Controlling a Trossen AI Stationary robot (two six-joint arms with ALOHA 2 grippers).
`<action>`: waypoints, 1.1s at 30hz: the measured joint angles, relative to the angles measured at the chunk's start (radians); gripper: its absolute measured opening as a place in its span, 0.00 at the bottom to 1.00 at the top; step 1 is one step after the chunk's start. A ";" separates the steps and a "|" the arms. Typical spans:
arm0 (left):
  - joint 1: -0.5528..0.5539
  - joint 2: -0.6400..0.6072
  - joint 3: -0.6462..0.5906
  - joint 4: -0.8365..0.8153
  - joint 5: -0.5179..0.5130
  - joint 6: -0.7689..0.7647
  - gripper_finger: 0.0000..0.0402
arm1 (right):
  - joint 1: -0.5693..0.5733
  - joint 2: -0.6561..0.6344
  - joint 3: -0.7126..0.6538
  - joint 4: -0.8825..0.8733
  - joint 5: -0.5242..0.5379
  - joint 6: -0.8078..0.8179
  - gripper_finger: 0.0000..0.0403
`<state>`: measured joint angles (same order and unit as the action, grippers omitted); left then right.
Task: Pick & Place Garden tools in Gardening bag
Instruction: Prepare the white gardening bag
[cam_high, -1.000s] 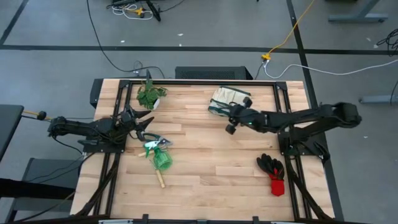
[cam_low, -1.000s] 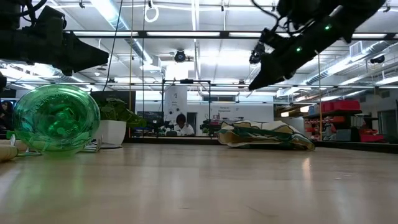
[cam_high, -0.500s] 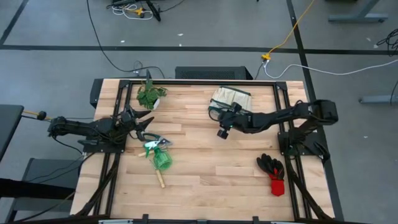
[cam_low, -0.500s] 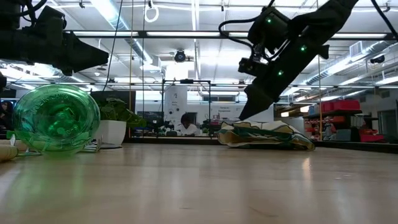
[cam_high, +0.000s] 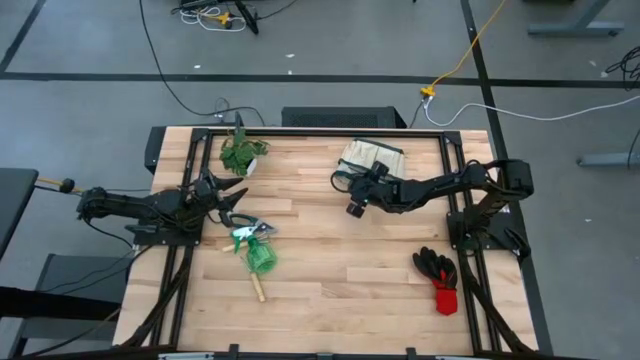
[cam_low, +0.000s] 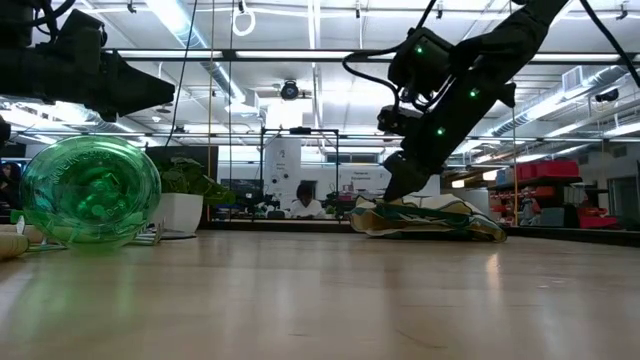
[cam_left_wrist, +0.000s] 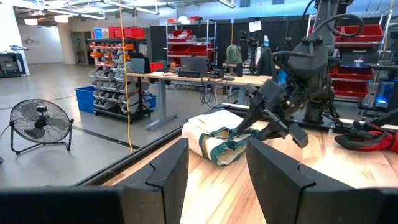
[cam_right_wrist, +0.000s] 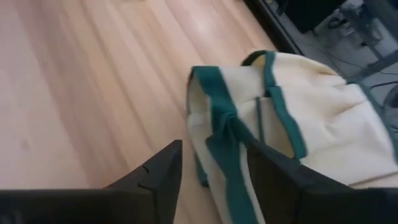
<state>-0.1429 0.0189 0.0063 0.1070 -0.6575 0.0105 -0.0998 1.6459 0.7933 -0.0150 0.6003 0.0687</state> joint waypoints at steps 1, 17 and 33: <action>0.000 0.000 0.000 0.000 0.000 0.000 0.42 | 0.000 0.000 0.000 0.010 0.013 -0.005 0.48; 0.000 0.000 0.000 0.000 0.000 0.000 0.42 | -0.004 0.069 0.000 0.140 0.021 -0.113 0.55; 0.000 0.000 0.000 0.000 0.000 0.000 0.42 | 0.000 0.140 0.000 0.196 0.126 -0.183 0.55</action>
<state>-0.1432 0.0193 0.0063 0.1070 -0.6579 0.0109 -0.1001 1.7855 0.7933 0.1814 0.7263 -0.1141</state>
